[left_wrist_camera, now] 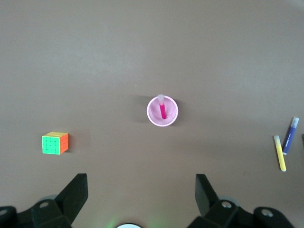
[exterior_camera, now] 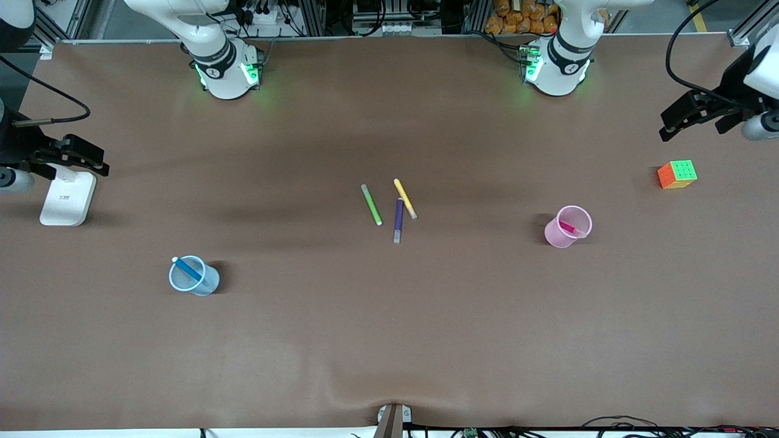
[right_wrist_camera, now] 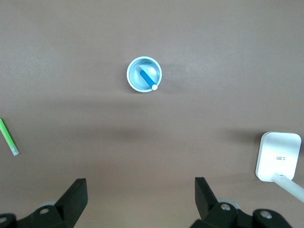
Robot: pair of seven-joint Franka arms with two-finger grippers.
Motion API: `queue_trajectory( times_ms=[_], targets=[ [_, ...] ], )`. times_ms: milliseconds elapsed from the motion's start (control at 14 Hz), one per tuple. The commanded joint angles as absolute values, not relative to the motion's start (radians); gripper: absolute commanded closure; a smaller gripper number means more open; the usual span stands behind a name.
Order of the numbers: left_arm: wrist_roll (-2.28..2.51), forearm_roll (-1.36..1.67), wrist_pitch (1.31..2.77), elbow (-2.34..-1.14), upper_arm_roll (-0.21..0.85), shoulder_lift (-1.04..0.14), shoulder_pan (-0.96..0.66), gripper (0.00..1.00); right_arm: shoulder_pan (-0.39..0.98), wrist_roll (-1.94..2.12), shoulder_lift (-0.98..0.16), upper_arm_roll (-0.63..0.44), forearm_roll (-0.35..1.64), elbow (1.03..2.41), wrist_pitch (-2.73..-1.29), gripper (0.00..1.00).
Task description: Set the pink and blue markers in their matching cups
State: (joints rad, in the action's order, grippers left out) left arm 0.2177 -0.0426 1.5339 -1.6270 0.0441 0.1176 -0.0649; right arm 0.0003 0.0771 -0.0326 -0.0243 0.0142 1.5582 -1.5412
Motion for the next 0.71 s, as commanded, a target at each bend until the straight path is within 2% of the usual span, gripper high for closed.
queue_trajectory(
  times_ms=[0,286,643],
  targets=[
    [0.21,-0.038,1.531,-1.678,0.073,0.158,-0.06,0.0,-0.018,0.089,-0.002,-0.009,0.011,1.585,-1.546,0.0],
    [0.146,-0.038,1.542,-1.706,0.075,0.187,-0.048,0.0,-0.017,0.089,0.002,-0.011,0.011,1.583,-1.543,0.0],
    [0.103,-0.038,1.54,-1.669,0.068,0.163,-0.049,0.0,-0.018,0.089,0.018,-0.011,0.011,1.586,-1.531,0.0]
  ],
)
